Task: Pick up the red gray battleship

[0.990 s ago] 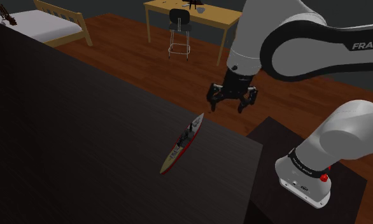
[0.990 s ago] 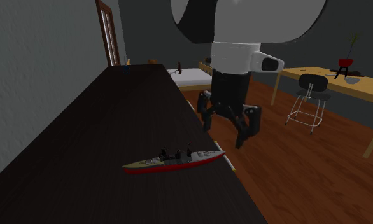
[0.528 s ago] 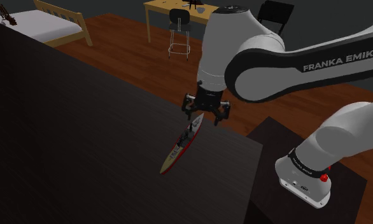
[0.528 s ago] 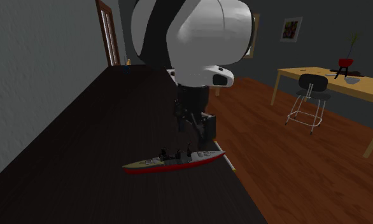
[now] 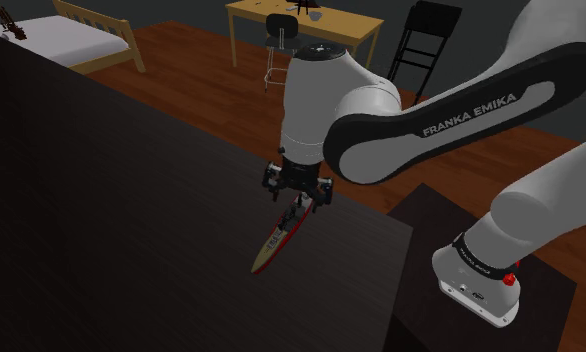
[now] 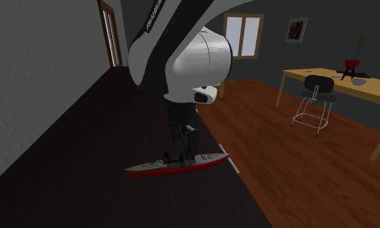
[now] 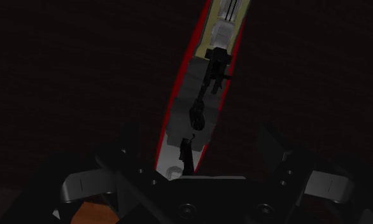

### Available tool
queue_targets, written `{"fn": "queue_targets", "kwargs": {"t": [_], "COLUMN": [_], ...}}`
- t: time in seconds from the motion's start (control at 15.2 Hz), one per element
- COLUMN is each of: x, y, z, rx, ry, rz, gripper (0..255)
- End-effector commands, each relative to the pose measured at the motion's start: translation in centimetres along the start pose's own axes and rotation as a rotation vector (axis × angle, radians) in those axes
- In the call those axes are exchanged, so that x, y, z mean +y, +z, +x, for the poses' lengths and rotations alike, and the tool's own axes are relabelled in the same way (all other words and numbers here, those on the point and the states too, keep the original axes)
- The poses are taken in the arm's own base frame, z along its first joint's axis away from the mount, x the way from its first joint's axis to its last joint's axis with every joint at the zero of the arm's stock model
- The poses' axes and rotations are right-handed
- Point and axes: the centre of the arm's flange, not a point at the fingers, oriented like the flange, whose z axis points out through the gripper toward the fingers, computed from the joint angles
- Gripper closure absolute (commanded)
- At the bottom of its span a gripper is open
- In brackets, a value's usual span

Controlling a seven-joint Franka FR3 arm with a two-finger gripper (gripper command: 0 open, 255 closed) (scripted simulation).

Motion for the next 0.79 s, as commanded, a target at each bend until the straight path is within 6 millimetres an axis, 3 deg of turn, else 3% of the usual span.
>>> {"fn": "queue_targets", "kwargs": {"t": [0.0,0.13,0.26,0.33,0.73], "x": [-0.1,-0.1,-0.1,-0.2,-0.2], "y": [1.0,2.3,2.3,2.4,2.4], "z": [0.0,0.0,0.0,0.1,0.1], "rx": [0.000,0.000,0.000,0.000,0.000], "ry": [0.001,0.001,0.001,0.001,0.001], "rz": [0.001,0.001,0.001,0.001,0.001], "gripper": [0,0,0,255,255]}}
